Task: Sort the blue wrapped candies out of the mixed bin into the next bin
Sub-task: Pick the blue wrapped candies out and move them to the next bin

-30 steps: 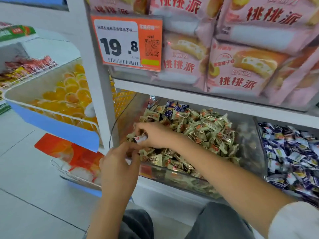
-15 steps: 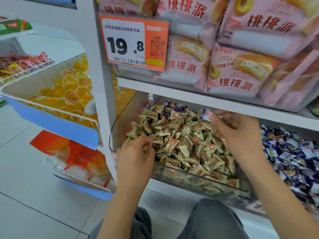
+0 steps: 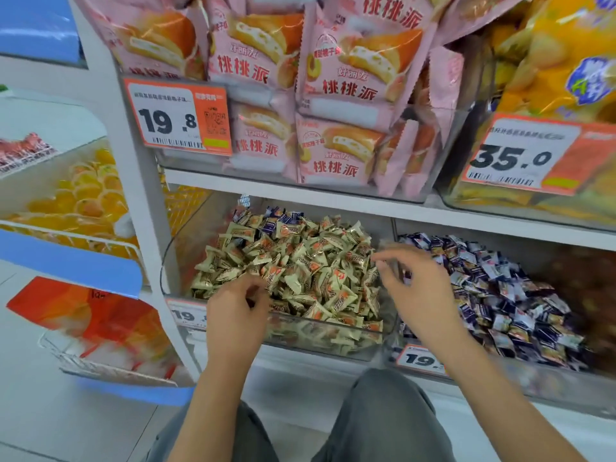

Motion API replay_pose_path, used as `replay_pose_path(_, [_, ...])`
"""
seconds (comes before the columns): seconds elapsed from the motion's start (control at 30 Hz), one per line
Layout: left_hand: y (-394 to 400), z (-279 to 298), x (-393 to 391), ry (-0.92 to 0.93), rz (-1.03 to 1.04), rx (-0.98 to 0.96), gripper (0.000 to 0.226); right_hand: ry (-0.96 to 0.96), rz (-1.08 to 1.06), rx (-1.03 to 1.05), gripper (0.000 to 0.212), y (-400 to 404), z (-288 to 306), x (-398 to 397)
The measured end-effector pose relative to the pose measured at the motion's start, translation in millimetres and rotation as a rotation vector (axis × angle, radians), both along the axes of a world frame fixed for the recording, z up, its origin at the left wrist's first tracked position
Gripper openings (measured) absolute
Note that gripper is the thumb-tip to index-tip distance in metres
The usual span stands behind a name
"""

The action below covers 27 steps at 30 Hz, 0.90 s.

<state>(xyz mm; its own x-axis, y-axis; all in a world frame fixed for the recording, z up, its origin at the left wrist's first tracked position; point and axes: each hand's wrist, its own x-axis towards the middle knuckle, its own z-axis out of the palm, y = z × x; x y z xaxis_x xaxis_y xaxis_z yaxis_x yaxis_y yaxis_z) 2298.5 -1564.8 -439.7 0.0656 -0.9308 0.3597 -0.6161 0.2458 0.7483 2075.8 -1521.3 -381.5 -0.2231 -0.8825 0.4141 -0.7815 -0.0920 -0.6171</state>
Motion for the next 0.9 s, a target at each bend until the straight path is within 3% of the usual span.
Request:
replay_pose_path(0.13, [-7.3, 4.8, 4.5, 0.004, 0.000, 0.017, 0.016, 0.096, 0.227, 0.192, 0.020, -57.0, 0.0, 45.4])
replay_pose_path(0.3, [-32.1, 17.6, 11.4, 0.014, 0.010, 0.005, 0.014, 0.274, 0.271, 0.303, 0.040, -152.6, -9.0, 76.7])
replay_pose_path(0.47, [-72.9, 23.0, 23.5, -0.084, -0.068, 0.104, 0.020, 0.393, 0.355, 0.584, 0.061, -225.5, -23.8, 103.6])
replay_pose_path(0.63, [-85.4, 11.5, 36.4, -0.201, -0.073, 0.099, 0.025, 0.520, 0.422, 0.604, 0.080, -254.7, -32.8, 121.8])
replay_pose_path(0.77, [-81.7, 0.6, 40.6, -0.303, -0.122, 0.096, 0.023, 0.683, 0.429, 0.588, 0.078, -254.0, -33.6, 120.8])
replay_pose_path(0.9, [-75.3, -3.5, 52.0, -0.285, -0.120, 0.112, 0.020, 0.721, 0.440, 0.521, 0.066, -251.9, -44.3, 114.5])
